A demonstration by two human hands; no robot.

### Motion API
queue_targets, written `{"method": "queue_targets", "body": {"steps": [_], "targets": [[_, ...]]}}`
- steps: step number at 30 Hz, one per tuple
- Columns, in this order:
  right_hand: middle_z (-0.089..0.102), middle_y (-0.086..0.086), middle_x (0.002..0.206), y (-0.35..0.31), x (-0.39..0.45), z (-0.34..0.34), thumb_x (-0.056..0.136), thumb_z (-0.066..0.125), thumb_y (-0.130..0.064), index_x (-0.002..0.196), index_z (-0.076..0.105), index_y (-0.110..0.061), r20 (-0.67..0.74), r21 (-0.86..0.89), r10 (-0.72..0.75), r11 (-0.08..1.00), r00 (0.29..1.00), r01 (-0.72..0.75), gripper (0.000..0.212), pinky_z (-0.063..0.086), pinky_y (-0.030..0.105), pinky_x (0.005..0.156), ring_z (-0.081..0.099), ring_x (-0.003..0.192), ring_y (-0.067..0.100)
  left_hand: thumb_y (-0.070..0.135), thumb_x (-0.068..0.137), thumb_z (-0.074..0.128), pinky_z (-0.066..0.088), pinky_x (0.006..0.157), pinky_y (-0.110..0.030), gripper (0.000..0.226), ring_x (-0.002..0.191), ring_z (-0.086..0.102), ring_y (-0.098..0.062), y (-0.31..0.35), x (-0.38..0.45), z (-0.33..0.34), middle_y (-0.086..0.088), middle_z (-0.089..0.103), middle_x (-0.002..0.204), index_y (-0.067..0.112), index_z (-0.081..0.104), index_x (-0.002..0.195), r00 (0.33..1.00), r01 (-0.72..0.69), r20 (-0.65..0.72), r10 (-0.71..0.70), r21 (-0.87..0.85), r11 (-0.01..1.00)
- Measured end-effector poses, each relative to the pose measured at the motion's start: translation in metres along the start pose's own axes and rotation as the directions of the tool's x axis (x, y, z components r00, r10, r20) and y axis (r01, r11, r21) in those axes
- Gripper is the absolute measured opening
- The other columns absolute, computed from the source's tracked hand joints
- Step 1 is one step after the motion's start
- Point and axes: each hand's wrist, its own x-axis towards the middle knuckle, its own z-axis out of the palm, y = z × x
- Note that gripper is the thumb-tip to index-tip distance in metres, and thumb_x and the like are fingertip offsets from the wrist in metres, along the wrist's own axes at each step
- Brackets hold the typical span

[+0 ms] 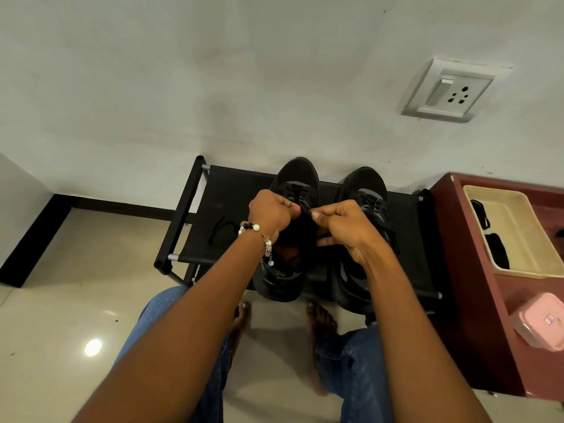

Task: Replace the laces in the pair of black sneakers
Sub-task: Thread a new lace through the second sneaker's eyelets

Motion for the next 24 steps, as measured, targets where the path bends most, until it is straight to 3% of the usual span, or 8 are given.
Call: {"method": "queue_targets", "body": {"steps": [5, 9, 13, 17, 19, 21, 23, 24], "targets": [[0.074, 0.004, 0.082, 0.005, 0.010, 0.019, 0.086, 0.073, -0.018, 0.077, 0.075, -0.017, -0.271, 0.060, -0.014, 0.998, 0.962, 0.032, 0.010, 0.061, 0.042, 0.075, 0.071, 0.084, 0.021, 0.022, 0.074, 0.082, 0.044, 0.100, -0.047, 0.024, 0.099, 0.062, -0.019, -0.004, 0.001, -0.001, 0.004, 0.071, 0.085, 0.032, 0.066, 0.058, 0.997, -0.056, -0.046, 0.060, 0.080, 0.995], [0.072, 0.005, 0.072, 0.005, 0.016, 0.026, 0.078, 0.077, -0.019, 0.062, 0.072, -0.012, -0.353, 0.183, 0.070, 0.983, 0.933, -0.005, 0.019, 0.058, 0.036, 0.071, 0.069, 0.075, 0.022, 0.030, 0.076, 0.079, 0.028, 0.101, -0.050, 0.018, 0.101, 0.054, -0.014, -0.003, -0.004, -0.005, 0.011, 0.069, 0.087, 0.034, 0.068, 0.063, 0.990, -0.114, -0.066, 0.123, 0.134, 0.984], [0.065, 0.009, 0.068, -0.004, 0.014, 0.027, 0.085, 0.062, -0.012, 0.069, 0.064, -0.005, -0.411, 0.360, 0.109, 0.932, 0.905, 0.051, 0.017, 0.051, 0.033, 0.062, 0.063, 0.067, 0.022, 0.033, 0.067, 0.085, 0.038, 0.102, -0.050, 0.021, 0.100, 0.060, -0.013, -0.001, -0.003, -0.017, 0.014, 0.067, 0.088, 0.037, 0.066, 0.076, 0.983, -0.184, 0.011, 0.185, 0.148, 0.972], [0.070, 0.012, 0.080, -0.024, -0.002, 0.005, 0.099, 0.046, -0.012, 0.094, 0.057, -0.005, -0.351, 0.697, 0.048, 0.681, 0.935, 0.227, 0.014, 0.057, 0.034, 0.073, 0.071, 0.079, 0.026, 0.040, 0.059, 0.089, 0.037, 0.105, -0.054, 0.070, 0.125, 0.047, -0.027, -0.006, -0.005, -0.032, 0.002, 0.055, 0.127, 0.035, 0.058, 0.122, 0.981, -0.189, 0.114, 0.157, 0.365, 0.912], [0.065, 0.011, 0.073, -0.030, -0.009, -0.006, 0.101, 0.043, -0.014, 0.094, 0.054, -0.007, -0.367, 0.807, -0.039, 0.484, 0.930, 0.339, 0.015, 0.056, 0.037, 0.068, 0.067, 0.068, 0.026, 0.044, 0.061, 0.087, 0.032, 0.108, -0.058, 0.090, 0.133, 0.035, -0.036, -0.008, -0.010, -0.037, -0.007, 0.041, 0.140, 0.033, 0.043, 0.138, 0.988, -0.146, 0.116, 0.101, 0.508, 0.849], [0.056, 0.004, 0.066, -0.030, -0.011, -0.014, 0.101, 0.046, -0.012, 0.089, 0.055, -0.010, -0.463, 0.742, -0.145, 0.477, 0.875, 0.471, 0.015, 0.048, 0.030, 0.057, 0.051, 0.056, 0.016, 0.048, 0.062, 0.085, 0.032, 0.108, -0.059, 0.098, 0.134, 0.032, -0.041, -0.012, -0.012, -0.040, -0.013, 0.033, 0.144, 0.026, 0.035, 0.143, 0.994, -0.085, 0.099, 0.036, 0.554, 0.828], [0.058, -0.001, 0.073, -0.029, -0.013, -0.016, 0.098, 0.055, -0.013, 0.091, 0.061, -0.013, -0.498, 0.451, -0.321, 0.698, 0.806, 0.557, 0.009, 0.043, 0.024, 0.057, 0.049, 0.060, 0.009, 0.053, 0.060, 0.085, 0.037, 0.105, -0.057, 0.103, 0.132, 0.036, -0.042, -0.015, -0.011, -0.041, -0.016, 0.031, 0.146, 0.020, 0.033, 0.143, 0.994, -0.034, 0.107, -0.027, 0.533, 0.845], [0.062, -0.002, 0.080, -0.026, -0.011, -0.015, 0.096, 0.059, -0.015, 0.096, 0.064, -0.013, -0.454, 0.198, -0.427, 0.807, 0.782, 0.556, 0.005, 0.045, 0.022, 0.063, 0.054, 0.067, 0.008, 0.055, 0.059, 0.085, 0.040, 0.103, -0.056, 0.105, 0.129, 0.040, -0.041, -0.017, -0.010, -0.041, -0.017, 0.034, 0.145, 0.017, 0.034, 0.142, 0.991, -0.024, 0.121, -0.047, 0.528, 0.849]]}}
